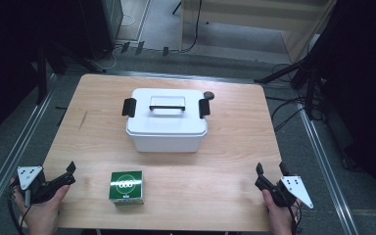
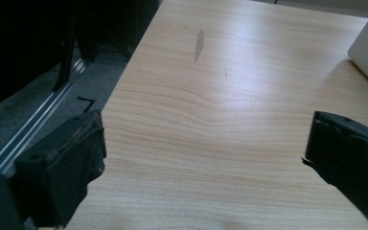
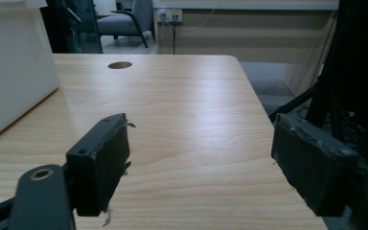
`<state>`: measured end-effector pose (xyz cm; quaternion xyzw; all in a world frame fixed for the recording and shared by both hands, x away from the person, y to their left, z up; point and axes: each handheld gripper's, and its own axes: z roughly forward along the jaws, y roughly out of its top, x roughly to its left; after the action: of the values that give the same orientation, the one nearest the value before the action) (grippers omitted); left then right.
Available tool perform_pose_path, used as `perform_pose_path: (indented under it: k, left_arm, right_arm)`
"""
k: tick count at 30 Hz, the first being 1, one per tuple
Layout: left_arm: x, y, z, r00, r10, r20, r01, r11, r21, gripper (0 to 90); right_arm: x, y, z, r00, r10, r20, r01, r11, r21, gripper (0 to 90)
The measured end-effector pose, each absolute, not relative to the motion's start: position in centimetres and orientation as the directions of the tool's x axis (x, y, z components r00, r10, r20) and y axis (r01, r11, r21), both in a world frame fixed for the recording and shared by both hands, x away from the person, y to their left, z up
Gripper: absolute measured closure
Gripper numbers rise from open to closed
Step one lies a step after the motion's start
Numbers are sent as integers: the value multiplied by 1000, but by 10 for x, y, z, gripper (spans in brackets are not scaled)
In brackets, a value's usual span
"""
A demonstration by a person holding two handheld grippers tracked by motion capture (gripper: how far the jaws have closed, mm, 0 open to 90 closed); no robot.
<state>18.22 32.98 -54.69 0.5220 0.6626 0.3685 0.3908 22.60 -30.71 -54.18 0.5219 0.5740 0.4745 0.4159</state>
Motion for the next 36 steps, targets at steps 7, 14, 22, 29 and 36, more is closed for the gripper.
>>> perform_pose_path:
  k: [7, 14, 22, 29, 36]
  left_arm:
    - [179, 322, -543, -131, 981, -145, 386, 185, 904, 289]
    - [181, 307, -537, -75, 979, -190, 401, 204, 893, 678]
    - [163, 282, -537, 30, 978, -206, 515, 162, 842, 873]
    - [157, 258, -539, 83, 984, -158, 554, 86, 828, 863]
    - [157, 254, -542, 129, 977, -169, 573, 66, 817, 856]
  right_arm:
    - [225, -300, -539, -165, 986, -3, 245, 44, 969, 354]
    - [223, -275, -531, -215, 977, 10, 279, 51, 959, 494]
    - [207, -223, -523, -337, 942, 6, 272, 91, 958, 752]
    - [195, -177, -530, -512, 859, -2, 277, 168, 946, 827]
    - [185, -136, -533, -619, 785, 22, 291, 204, 935, 866]
